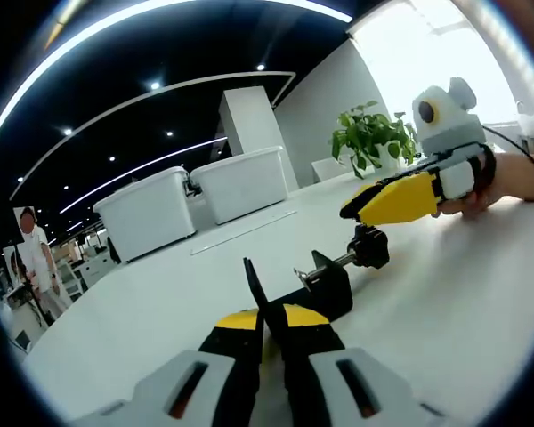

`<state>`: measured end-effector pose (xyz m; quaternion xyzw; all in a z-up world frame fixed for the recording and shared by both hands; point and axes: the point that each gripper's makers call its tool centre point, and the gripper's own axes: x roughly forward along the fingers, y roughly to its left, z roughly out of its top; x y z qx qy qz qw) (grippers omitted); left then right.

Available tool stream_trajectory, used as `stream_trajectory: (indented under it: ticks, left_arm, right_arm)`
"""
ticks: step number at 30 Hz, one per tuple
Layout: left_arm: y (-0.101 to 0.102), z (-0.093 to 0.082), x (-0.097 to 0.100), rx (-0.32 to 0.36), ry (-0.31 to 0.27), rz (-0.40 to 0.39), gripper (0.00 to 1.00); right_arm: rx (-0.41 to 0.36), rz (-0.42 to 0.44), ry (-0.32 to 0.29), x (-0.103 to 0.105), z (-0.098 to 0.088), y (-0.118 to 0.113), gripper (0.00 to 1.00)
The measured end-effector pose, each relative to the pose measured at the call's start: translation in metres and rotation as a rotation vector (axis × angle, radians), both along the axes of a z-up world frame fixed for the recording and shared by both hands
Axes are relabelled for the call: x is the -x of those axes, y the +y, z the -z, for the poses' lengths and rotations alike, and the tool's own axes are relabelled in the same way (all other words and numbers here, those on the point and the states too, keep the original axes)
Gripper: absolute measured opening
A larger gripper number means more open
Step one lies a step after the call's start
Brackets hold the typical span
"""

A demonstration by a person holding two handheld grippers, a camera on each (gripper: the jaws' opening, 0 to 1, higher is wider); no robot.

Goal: Clamp the fixed fixture on the desktop, loosen the retaining clip, secure it to the edge of the desk, and tighten the retaining clip.

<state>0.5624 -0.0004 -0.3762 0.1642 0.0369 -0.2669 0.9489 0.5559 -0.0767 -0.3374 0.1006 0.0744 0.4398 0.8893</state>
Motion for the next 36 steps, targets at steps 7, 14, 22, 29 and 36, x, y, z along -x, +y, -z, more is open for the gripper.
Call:
stream_trajectory:
  ticks: [7,14,22,29,36]
  left_arm:
    - [0.0,0.0,0.0,-0.001,-0.001,0.001,0.08]
    - [0.0,0.0,0.0,0.0,-0.001,0.001,0.08]
    - [0.0,-0.001,0.0,0.002,-0.003,0.002,0.08]
    - [0.001,0.0,0.0,0.001,-0.001,0.001,0.08]
    - [0.001,0.0,0.0,0.002,0.001,0.002,0.08]
  right_arm:
    - [-0.012,-0.05,0.074,0.007,0.007,0.005,0.19]
    - [0.059,-0.047,0.039,0.01,0.015,0.009,0.19]
    - [0.142,-0.06,-0.138,0.015,0.011,0.013,0.16]
    - [0.323,-0.052,-0.41,0.02,0.008,0.018,0.16]
    - [0.469,-0.011,-0.574,0.021,0.009,0.024,0.16]
